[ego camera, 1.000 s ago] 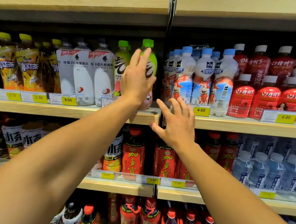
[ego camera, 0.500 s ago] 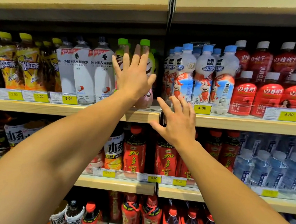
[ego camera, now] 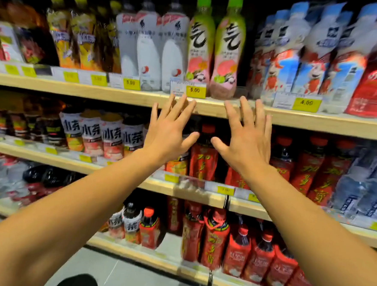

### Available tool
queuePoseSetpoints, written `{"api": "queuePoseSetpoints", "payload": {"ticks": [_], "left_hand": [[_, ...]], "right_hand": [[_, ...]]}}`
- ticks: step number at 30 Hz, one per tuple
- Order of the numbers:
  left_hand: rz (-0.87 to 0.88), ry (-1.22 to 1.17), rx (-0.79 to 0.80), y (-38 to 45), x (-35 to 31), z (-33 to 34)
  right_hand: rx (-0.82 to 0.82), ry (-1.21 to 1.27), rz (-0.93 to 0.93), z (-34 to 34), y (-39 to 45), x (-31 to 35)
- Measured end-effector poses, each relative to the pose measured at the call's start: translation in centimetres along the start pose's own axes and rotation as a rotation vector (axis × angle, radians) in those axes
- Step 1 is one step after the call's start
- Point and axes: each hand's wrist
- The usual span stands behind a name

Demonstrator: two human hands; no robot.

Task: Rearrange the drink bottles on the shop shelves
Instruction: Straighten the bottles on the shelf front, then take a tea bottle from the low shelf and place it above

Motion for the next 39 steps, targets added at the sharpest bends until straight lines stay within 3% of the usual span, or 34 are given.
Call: {"api": "queuePoseSetpoints", "payload": {"ticks": [16, 26, 39], "left_hand": [[-0.216, 0.012, 0.206, -14.7, 11.0, 6.4], [-0.301, 0.007, 0.310, -22.4, 21.5, 8.3], [-0.189, -0.127, 0.506, -31.8, 35.2, 18.4]], "right_hand": [[0.247, 0.019, -0.114, 10.3, -5.1, 10.9], [0.375, 0.080, -0.190, 17.0, -7.0, 22.0], [0.613, 0.098, -0.037, 31.4, -11.7, 34.2]]}}
Point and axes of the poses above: each hand's wrist, its own y-axis towards the middle knuckle, its own z-axis out of the palm, x = y × z, and after that the axes turned 10 degrees about x, right-handed
